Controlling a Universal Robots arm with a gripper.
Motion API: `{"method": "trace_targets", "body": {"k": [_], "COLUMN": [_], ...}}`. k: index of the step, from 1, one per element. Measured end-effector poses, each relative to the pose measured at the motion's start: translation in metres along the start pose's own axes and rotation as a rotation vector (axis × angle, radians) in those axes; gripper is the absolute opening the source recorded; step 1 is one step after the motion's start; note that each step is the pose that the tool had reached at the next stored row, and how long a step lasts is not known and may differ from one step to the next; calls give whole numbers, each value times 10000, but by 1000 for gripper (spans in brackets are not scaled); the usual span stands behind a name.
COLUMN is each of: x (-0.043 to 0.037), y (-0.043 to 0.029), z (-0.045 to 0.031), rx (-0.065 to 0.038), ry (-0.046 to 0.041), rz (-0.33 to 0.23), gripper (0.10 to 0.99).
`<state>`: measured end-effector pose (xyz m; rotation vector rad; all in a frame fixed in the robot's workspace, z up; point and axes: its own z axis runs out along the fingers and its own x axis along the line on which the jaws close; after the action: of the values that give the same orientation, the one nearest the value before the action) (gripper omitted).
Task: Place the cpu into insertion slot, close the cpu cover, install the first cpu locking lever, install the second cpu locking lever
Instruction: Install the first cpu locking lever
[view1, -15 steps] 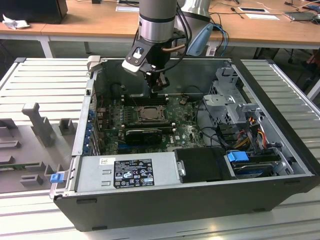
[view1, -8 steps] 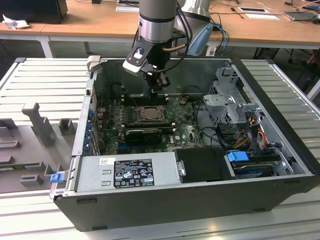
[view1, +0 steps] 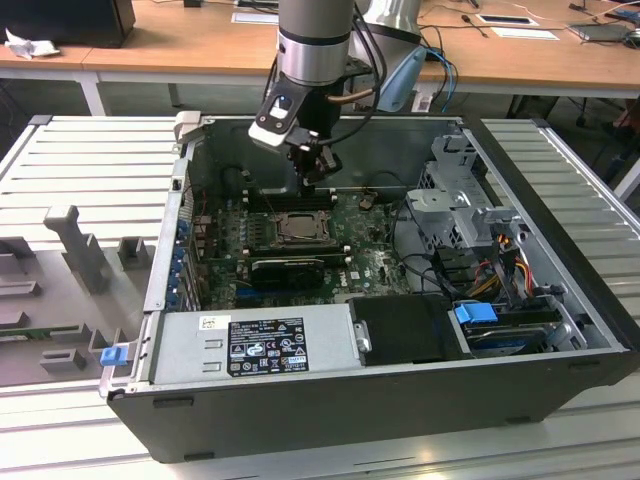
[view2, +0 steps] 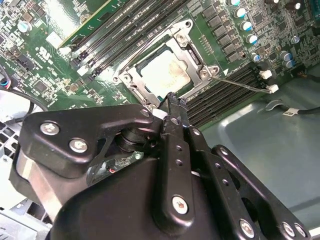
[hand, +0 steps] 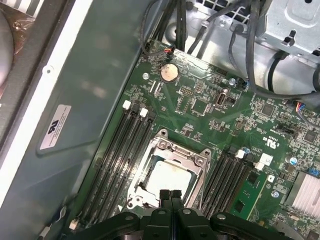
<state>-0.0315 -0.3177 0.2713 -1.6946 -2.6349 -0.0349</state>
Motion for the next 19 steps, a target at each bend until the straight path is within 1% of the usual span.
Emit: {"method": "trace_targets", "body": {"k": [6, 11, 13, 15, 18, 19], "x": [0, 0, 0, 0, 0, 1], "y": [0, 0, 0, 0, 0, 1], "z": [0, 0, 0, 0, -25, -73], "rx": [8, 19, 26, 29, 30, 32], "ry": [6, 14, 18, 21, 22, 20], "rz": [-396, -1005, -1345, -1485, -1570, -1588], "gripper": [106, 106, 106, 106, 106, 106]}}
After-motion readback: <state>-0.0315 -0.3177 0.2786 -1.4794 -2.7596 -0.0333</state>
